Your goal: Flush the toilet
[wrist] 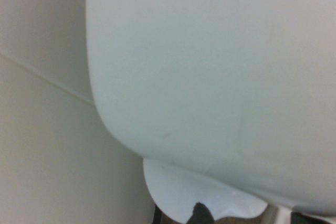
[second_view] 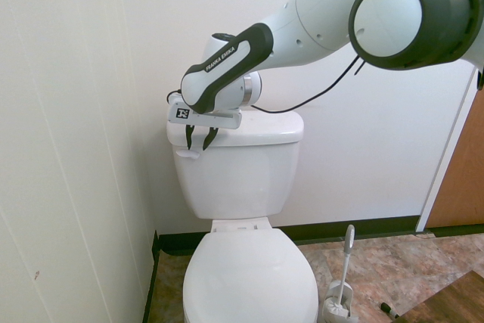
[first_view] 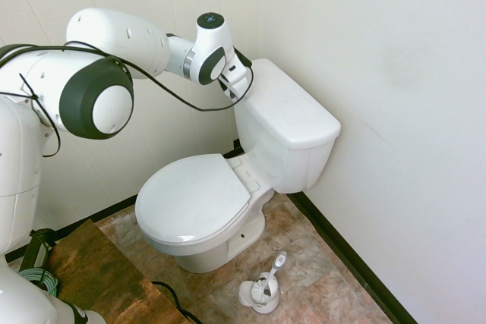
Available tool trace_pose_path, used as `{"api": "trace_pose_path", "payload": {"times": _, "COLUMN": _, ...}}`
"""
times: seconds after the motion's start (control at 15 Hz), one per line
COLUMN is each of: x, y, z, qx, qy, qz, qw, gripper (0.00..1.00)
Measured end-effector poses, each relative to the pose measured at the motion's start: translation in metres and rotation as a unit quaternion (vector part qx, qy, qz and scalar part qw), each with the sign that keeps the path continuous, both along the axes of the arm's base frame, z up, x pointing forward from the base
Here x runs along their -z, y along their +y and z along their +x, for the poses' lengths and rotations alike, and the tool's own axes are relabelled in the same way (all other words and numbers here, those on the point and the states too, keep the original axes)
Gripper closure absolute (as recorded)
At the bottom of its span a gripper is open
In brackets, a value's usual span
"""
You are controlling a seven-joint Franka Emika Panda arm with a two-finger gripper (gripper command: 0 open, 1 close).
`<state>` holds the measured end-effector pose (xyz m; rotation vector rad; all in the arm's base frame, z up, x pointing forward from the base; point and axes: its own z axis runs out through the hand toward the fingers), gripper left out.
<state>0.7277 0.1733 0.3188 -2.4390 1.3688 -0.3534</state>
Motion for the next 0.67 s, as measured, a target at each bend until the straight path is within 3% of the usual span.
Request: {"api": "trace_pose_path", "payload": {"times": 0.67, "x": 0.015, "y": 0.016, "z": 0.016, "qx": 0.021, "qy": 0.001, "qz": 0.031, "qw": 0.999, "gripper": 1.00}}
